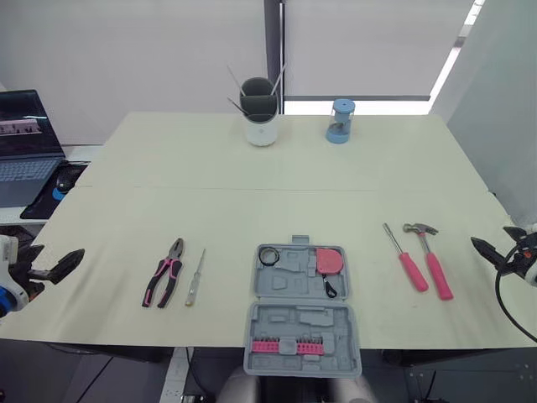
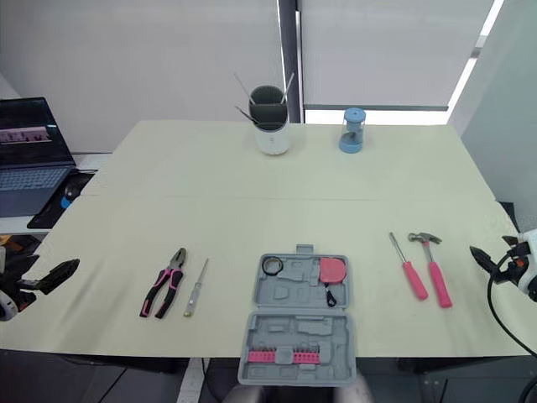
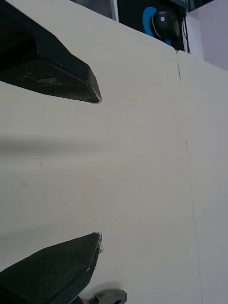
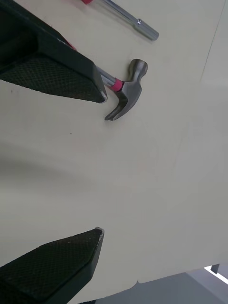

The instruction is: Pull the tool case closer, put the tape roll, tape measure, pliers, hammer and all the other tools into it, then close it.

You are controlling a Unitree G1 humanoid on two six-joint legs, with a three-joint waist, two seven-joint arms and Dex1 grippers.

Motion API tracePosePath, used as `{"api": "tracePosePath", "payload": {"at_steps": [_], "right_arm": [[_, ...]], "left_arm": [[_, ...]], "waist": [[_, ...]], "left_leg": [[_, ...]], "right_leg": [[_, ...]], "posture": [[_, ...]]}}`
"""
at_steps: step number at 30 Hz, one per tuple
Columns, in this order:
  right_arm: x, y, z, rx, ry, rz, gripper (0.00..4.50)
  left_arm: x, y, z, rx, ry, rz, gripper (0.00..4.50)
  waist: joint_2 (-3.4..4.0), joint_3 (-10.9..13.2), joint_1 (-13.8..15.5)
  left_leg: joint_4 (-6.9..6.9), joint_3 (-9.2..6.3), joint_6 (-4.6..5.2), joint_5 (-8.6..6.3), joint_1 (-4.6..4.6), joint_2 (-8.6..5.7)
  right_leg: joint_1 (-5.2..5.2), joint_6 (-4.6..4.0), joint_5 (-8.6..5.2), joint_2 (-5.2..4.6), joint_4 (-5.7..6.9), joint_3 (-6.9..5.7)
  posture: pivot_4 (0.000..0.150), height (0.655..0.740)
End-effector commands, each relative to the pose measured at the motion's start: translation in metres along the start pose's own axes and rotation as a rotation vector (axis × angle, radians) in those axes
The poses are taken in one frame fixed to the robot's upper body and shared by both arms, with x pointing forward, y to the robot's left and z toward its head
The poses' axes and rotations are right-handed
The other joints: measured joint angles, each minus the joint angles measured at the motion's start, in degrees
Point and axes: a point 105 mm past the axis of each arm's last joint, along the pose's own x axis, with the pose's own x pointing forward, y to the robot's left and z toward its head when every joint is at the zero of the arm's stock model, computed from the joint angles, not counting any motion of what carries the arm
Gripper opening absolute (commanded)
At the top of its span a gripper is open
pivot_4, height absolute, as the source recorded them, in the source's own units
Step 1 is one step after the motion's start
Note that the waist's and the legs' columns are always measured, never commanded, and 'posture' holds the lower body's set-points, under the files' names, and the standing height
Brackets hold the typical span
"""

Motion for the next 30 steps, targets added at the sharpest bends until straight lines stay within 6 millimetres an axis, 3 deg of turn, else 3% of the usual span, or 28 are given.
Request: {"api": "tracePosePath", "payload": {"at_steps": [1, 6, 8, 10, 12, 15, 19, 26, 30], "right_arm": [[0.009, 0.004, 0.031, -0.040, -0.078, 0.046, 4.46], [0.039, 0.052, 0.074, -0.116, -0.176, 0.251, 4.46], [0.047, 0.081, 0.090, -0.146, -0.213, 0.374, 4.46], [0.054, 0.125, 0.113, -0.174, -0.272, 0.549, 4.46], [0.054, 0.169, 0.135, -0.188, -0.333, 0.716, 4.46], [0.044, 0.216, 0.155, -0.199, -0.382, 0.909, 4.46], [0.027, 0.263, 0.171, -0.214, -0.417, 1.111, 4.46], [0.009, 0.296, 0.186, -0.250, -0.467, 1.235, 4.46], [0.021, 0.294, 0.180, -0.233, -0.443, 1.166, 4.46]], "left_arm": [[-0.005, 0.000, 0.017, 0.027, -0.075, 0.024, 4.50], [-0.015, -0.018, 0.020, 0.035, -0.086, -0.008, 4.50], [-0.022, -0.028, 0.020, 0.031, -0.079, -0.035, 4.50], [-0.031, -0.042, 0.017, 0.034, -0.056, -0.077, 4.50], [-0.041, -0.053, 0.012, 0.033, -0.025, -0.108, 4.50], [-0.053, -0.065, 0.005, 0.039, 0.013, -0.131, 4.50], [-0.068, -0.080, -0.007, 0.028, 0.066, -0.155, 4.50], [-0.075, -0.095, -0.009, 0.014, 0.096, -0.164, 4.50], [-0.051, -0.116, 0.002, 0.014, 0.045, -0.194, 4.50]], "waist": [[0.00, 0.0, -0.2], [0.00, 0.0, -0.8], [0.02, 0.0, -0.7], [0.02, 0.0, -0.5], [0.03, 0.0, -0.5], [0.05, 0.0, 0.0], [0.04, 0.0, 0.7], [0.01, 0.0, 1.6], [0.01, 0.0, 1.7]], "left_leg": [[0.00, 0.02, 0.00, 0.00, 0.01, 0.01], [0.00, 0.20, -0.01, 0.00, 0.10, 0.19], [0.00, 0.19, -0.01, 0.00, 0.12, 0.25], [-0.01, 0.14, -0.02, -0.01, 0.10, 0.31], [-0.02, 0.13, -0.03, -0.01, 0.09, 0.36], [-0.02, 0.03, -0.04, -0.02, 0.05, 0.38], [-0.02, -0.17, -0.08, -0.04, -0.15, 0.32], [-0.01, -0.36, -0.10, -0.05, -0.32, 0.23], [0.00, -0.41, -0.11, -0.04, -0.31, 0.21]], "right_leg": [[0.00, 0.00, 0.00, -0.01, 0.00, 0.02], [-0.01, -0.09, 0.06, 0.00, 0.00, 0.12], [0.00, -0.11, 0.07, 0.03, 0.01, 0.21], [-0.01, -0.13, 0.08, 0.07, 0.01, 0.17], [-0.03, -0.14, 0.09, 0.09, -0.01, 0.17], [-0.03, -0.15, 0.08, 0.09, -0.04, 0.06], [-0.05, -0.16, 0.08, 0.06, -0.19, -0.05], [-0.07, -0.17, 0.07, 0.04, -0.35, -0.15], [-0.06, -0.17, 0.07, 0.05, -0.35, -0.20]], "posture": [[0.150, 0.7400], [0.150, 0.7400], [0.150, 0.7400], [0.150, 0.7400], [0.150, 0.7400], [0.150, 0.7400], [0.150, 0.7400], [0.150, 0.7400], [0.150, 0.7400]]}}
